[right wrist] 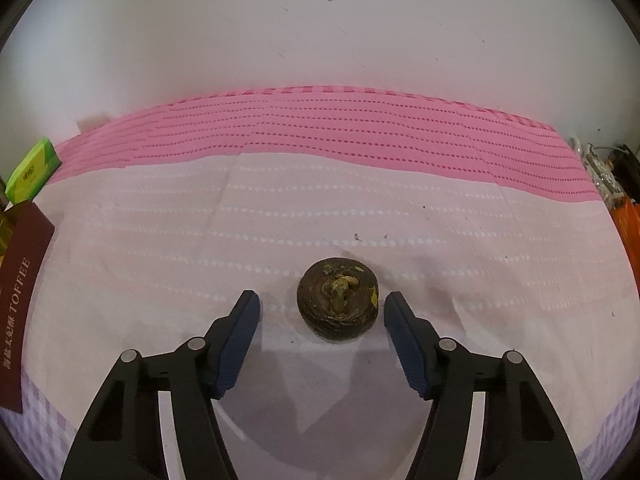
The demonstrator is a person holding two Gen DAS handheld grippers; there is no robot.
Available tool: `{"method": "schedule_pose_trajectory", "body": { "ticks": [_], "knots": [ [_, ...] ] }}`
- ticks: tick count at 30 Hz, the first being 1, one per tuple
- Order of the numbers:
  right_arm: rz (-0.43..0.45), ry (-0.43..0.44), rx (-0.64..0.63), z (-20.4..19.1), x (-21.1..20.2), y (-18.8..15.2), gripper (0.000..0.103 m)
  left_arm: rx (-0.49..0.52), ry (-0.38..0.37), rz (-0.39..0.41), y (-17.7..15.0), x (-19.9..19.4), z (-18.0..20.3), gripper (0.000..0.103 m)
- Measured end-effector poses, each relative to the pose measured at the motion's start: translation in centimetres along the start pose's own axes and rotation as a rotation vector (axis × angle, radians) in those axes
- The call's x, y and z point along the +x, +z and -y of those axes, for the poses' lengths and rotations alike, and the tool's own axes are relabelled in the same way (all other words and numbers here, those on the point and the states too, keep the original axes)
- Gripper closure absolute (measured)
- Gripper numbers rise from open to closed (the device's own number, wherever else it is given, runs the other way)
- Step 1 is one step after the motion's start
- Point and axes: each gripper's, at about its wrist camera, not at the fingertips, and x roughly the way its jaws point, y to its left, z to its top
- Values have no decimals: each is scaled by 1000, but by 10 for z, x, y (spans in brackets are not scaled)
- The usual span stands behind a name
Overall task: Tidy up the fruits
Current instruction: 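Carry the dark brown fruit into the tin with the right tool and release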
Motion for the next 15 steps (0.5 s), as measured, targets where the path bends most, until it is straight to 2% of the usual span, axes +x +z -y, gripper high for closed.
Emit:
{"method": "schedule_pose_trajectory", "body": {
  "ticks": [3, 9, 15],
  "knots": [
    [6, -2, 3, 1, 0, 0, 44, -6, 5, 0, -1, 0, -3, 38],
    [1, -2, 8, 6, -2, 1, 62, -15, 7, -15, -4, 0, -13, 38],
    [-5, 2, 10, 7, -3, 1, 62, -45, 7, -44, -8, 1, -25, 34]
  ]
}}
